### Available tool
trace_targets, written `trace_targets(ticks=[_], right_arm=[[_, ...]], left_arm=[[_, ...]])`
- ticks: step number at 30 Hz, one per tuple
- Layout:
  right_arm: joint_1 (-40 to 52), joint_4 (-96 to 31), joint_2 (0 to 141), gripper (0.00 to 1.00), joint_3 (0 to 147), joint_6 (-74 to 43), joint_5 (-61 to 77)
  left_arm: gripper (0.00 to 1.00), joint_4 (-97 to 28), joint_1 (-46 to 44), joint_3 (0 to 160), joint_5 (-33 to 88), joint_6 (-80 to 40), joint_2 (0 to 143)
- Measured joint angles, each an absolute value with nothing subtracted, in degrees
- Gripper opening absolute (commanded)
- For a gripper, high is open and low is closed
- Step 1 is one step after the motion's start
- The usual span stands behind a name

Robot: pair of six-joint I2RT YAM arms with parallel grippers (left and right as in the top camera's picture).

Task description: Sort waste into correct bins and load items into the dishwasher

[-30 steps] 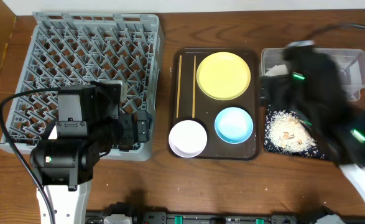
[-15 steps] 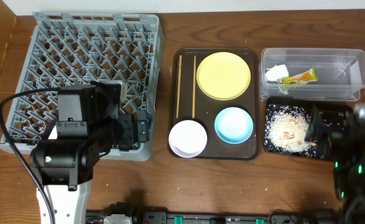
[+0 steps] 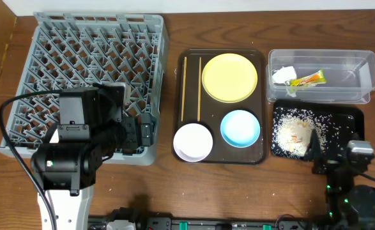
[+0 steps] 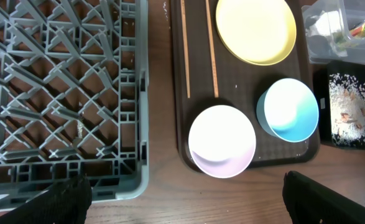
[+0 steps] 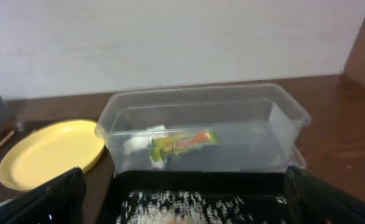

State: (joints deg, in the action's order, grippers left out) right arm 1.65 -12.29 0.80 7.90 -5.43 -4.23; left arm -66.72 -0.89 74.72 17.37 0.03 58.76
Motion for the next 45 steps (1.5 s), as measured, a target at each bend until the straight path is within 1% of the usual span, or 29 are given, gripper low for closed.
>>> trace_targets(ticks=[3,6,33,35,39,45], right_arm=[[1.7,-4.8,0.7,0.99,2.7,-5.5,-3.8],[1.6,-3.4,0.7,0.99,0.4,-5.4,-3.4],[1.6,-3.8,0.7,0.99,0.4,-5.5,-3.0],[1.6,-3.7,0.7,0.99,0.4,-5.5,-3.0],[1.6,-3.8,0.7,0.99,0.4,-5.5,-2.9],[1.6,-3.8,0.7,0.99,0.4,-5.5,-2.9]], left_arm=[[0.98,-66.7,-0.9,74.7,17.4,0.0,58.8],[0.98,-66.7,-0.9,74.7,17.4,0.0,58.8],[0.98,-66.5,-0.9,74.7,17.5,0.0,58.8],[0.98,-64.5,-0.9,74.7,17.7,-0.2,58.8],[0.98,-55.2,-0.9,74.7,21.8,-0.2,58.8],[0.98,-47.3,-1.0,74.7,26.0,-0.7,59.3]])
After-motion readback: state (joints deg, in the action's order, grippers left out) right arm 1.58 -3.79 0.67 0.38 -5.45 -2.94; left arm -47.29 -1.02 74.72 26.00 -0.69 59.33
